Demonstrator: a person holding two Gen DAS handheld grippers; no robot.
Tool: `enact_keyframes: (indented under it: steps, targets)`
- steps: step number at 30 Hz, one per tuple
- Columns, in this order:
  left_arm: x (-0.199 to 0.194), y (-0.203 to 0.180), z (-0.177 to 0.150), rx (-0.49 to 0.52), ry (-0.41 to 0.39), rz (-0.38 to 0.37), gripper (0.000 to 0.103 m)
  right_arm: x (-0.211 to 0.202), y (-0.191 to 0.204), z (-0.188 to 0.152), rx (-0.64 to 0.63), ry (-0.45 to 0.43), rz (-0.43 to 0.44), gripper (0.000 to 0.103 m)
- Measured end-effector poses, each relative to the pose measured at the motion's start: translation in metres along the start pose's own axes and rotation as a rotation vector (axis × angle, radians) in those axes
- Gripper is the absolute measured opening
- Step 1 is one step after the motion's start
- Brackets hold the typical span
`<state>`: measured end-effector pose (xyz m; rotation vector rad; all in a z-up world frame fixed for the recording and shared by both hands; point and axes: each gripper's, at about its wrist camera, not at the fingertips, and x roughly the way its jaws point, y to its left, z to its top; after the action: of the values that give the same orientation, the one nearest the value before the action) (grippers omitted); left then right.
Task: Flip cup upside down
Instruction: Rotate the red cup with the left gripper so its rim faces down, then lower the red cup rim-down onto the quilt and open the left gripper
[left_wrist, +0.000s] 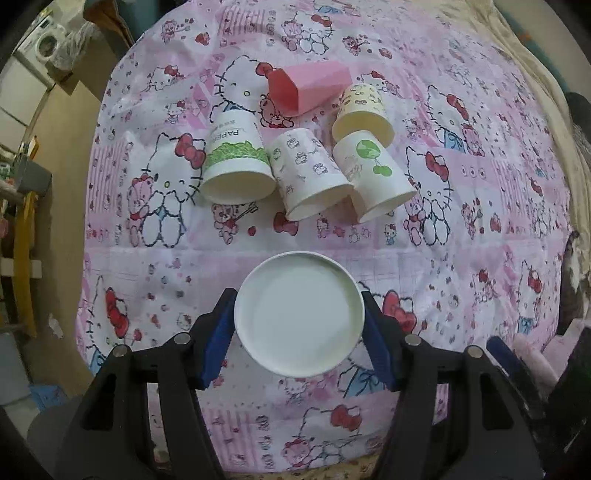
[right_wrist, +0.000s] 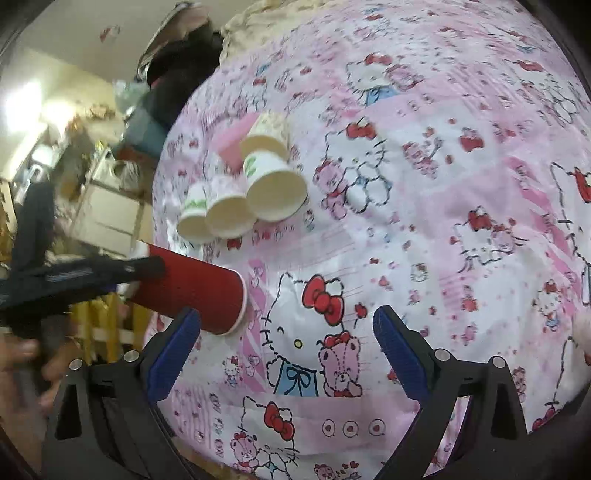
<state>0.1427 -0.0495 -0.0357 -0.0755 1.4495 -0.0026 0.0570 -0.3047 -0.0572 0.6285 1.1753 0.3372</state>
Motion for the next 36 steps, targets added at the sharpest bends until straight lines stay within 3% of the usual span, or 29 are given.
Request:
enact_keyframes:
  steps: [7,15,19,24,28,32,36]
  targets:
    - [0.007,-0.013,0.017,-0.024,-0.039,0.021,0.061,-0.002,-0.008,0.005,0.059,-0.007,0.031,0.097]
    - [0.016,-0.03,0.016,0.062,-0.088,0.092,0.063,-0.005,-0.002,0.008,0.031,-0.021,0.022,0.097]
    - [0.021,-0.028,0.009,0.064,-0.065,0.066,0.074,-0.006,-0.001,0.01,0.012,-0.031,-0.001,0.097]
    - [-0.002,-0.018,-0.005,0.057,-0.147,0.023,0.074,-0.003,0.001,0.009,0.001,-0.026,-0.003,0.097]
    - [-0.048,-0.001,-0.032,0.066,-0.297,-0.002,0.074,-0.008,0.007,0.009,-0.03,-0.058,-0.009,0.097]
    - [-0.096,0.031,-0.076,0.043,-0.528,-0.033,0.103,-0.018,0.024,0.003,-0.103,-0.105,-0.003,0.097]
    - [-0.109,0.059,-0.111,0.033,-0.66,0.006,0.103,-0.028,0.055,-0.009,-0.236,-0.172,-0.041,0.097]
